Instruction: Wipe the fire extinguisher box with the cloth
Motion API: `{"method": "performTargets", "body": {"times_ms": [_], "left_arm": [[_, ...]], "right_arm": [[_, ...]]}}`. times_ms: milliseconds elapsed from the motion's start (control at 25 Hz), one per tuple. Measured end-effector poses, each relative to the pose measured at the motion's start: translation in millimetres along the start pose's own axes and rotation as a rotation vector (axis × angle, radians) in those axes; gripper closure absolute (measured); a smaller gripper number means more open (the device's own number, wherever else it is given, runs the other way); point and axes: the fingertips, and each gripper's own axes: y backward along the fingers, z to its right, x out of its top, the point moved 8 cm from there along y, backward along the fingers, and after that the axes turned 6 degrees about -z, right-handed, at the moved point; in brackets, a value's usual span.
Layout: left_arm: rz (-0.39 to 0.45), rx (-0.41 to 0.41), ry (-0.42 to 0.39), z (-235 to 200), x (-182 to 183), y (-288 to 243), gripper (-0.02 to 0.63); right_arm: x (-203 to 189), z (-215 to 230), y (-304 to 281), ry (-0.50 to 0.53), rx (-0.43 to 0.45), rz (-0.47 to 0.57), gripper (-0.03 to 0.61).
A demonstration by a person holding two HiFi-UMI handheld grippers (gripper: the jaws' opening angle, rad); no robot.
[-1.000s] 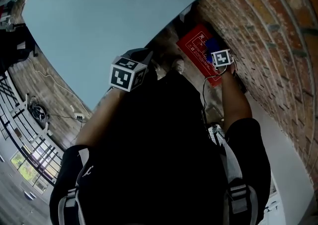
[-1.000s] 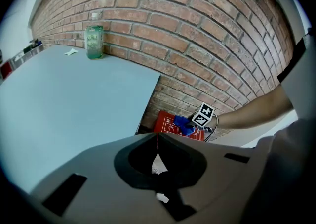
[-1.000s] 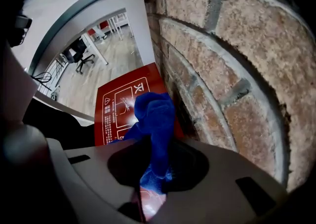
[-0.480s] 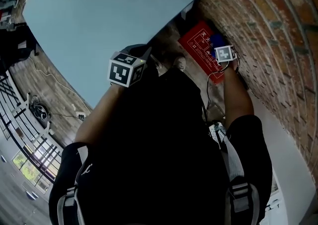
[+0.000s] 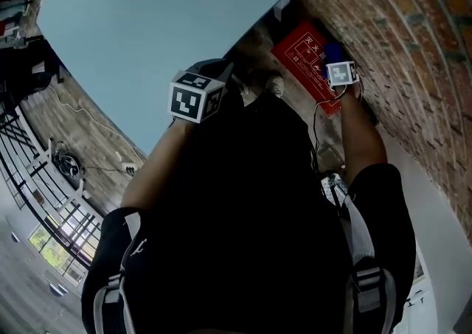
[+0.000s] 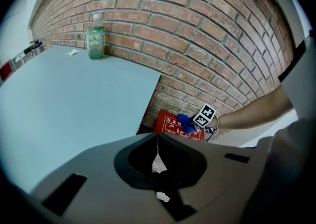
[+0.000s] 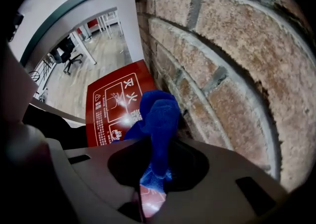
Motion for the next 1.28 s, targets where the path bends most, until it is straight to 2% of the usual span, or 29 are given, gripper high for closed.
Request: {"method": "performTargets", "body": {"times_ms": [120, 200, 360, 520, 600, 680, 880, 1040, 1200, 1280], "left_arm": [[-0.001, -0.01, -0.011, 4.1, -1.6, 0.0, 0.603], [-0.002, -0.014, -0.024, 7.7, -2.7, -1.0, 0.603], [-0.003, -0.032, -0.038, 16.1, -4.7, -4.8, 0.603], [-0.023, -0.054, -0.06, 25.6, -7.0, -10.0, 0.603], [-0.03, -0.059, -0.07, 30.0, -9.1, -11.1, 0.603], [-0.035, -0.063, -0.071, 33.7, -12.3, -10.6, 0.603], [-0.061, -0.069, -0.068, 42.4, -20.9, -11.7, 0.603], [-0.075, -0.055, -0.075, 48.9, -27.6, -11.9, 0.603], [-0.088, -0.049, -0.074, 51.9, -34.4, -10.7, 0.603], [-0.086, -0.045, -0.079, 52.8, -33.3, -10.8, 0.603]], "right_arm": [[-19.0, -18.2, -2.0, 0.0, 0.045, -0.021, 0.495], [-35.9, -27.7, 0.4, -0.004, 0.04, -0.065, 0.495], [-57.2, -60.3, -6.4, -0.029, 0.142, -0.016, 0.495], [-74.4, -78.6, -4.8, 0.005, 0.153, -0.026, 0.495], [-85.7, -79.4, -1.1, 0.003, 0.139, -0.07, 0.495], [-95.0, -76.4, 2.1, 0.002, 0.125, -0.115, 0.495], [-85.5, -60.7, -10.9, -0.013, 0.173, -0.031, 0.495], [-82.6, -15.8, 0.1, -0.088, 0.047, -0.044, 0.495], [-82.5, 17.2, 2.6, -0.15, 0.002, -0.019, 0.495], [-82.1, 28.0, 0.7, -0.207, 0.018, 0.015, 0.495]]}}
